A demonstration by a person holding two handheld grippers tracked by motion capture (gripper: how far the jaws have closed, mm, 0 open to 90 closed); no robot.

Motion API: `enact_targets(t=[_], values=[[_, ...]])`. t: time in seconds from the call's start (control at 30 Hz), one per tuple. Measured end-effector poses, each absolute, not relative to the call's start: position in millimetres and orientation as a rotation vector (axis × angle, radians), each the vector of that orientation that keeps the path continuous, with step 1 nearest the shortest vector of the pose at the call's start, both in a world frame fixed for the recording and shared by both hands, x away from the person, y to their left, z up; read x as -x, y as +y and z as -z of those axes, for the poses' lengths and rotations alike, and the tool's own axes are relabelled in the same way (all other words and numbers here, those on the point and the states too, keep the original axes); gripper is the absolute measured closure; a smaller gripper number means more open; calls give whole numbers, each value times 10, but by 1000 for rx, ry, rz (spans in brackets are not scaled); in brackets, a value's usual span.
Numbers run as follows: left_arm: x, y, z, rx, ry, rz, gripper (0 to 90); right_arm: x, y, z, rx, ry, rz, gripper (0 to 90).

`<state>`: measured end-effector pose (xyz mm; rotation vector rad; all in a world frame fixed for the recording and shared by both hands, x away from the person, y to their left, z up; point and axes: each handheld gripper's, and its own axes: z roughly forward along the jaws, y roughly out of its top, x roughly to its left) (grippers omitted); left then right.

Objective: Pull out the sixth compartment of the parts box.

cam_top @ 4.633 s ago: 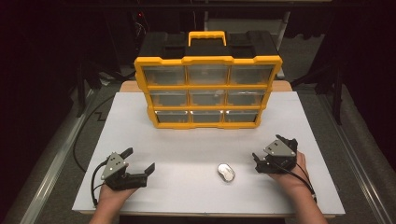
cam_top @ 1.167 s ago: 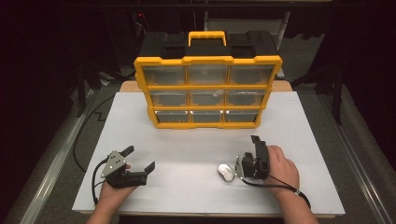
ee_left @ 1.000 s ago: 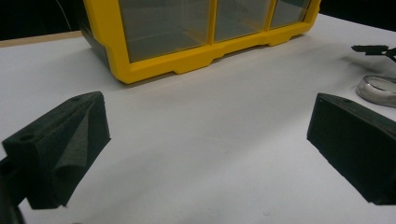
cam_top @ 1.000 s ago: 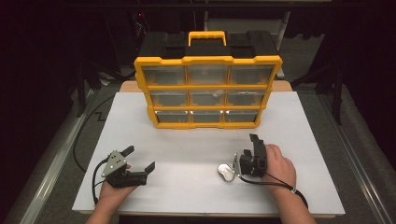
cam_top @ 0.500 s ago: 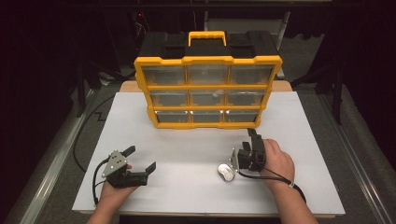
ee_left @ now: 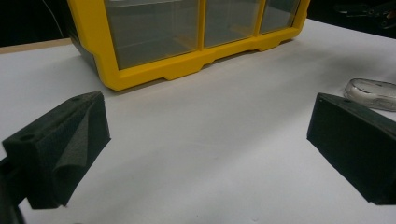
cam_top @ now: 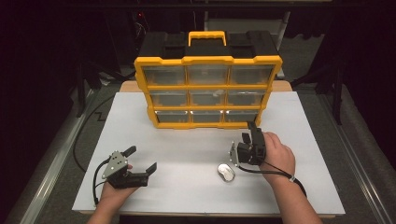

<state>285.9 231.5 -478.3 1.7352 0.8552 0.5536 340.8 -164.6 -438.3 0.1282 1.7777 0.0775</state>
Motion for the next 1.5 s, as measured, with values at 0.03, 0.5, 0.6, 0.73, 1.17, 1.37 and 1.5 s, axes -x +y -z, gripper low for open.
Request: enact_targets(t=[0.03, 0.5, 0.6, 0.73, 1.17, 1.37, 1.5], values=[[-2858, 2317, 4782, -1741, 852, -556, 4, -3416, -1645, 4364, -125, 1775, -75, 430], [-2854, 2308, 4783, -1731, 853, -553, 4, -3451, -1610, 4151, -115, 1720, -84, 463], [-2853, 2305, 4783, -1731, 851, -553, 4, -3458, -1604, 4113, -122, 1722, -84, 467], [-2851, 2306, 4781, -1731, 850, -554, 4, -3472, -1598, 4062, -117, 1710, -83, 476], [-2849, 2310, 4780, -1733, 849, -556, 4, -3548, -1567, 3847, -116, 1673, -86, 522], [-2848, 2312, 4779, -1737, 846, -557, 4, -3601, -1553, 3808, -124, 1663, -81, 554], [-2848, 2311, 4779, -1740, 844, -557, 4, -3645, -1552, 3775, -121, 1655, -73, 576]])
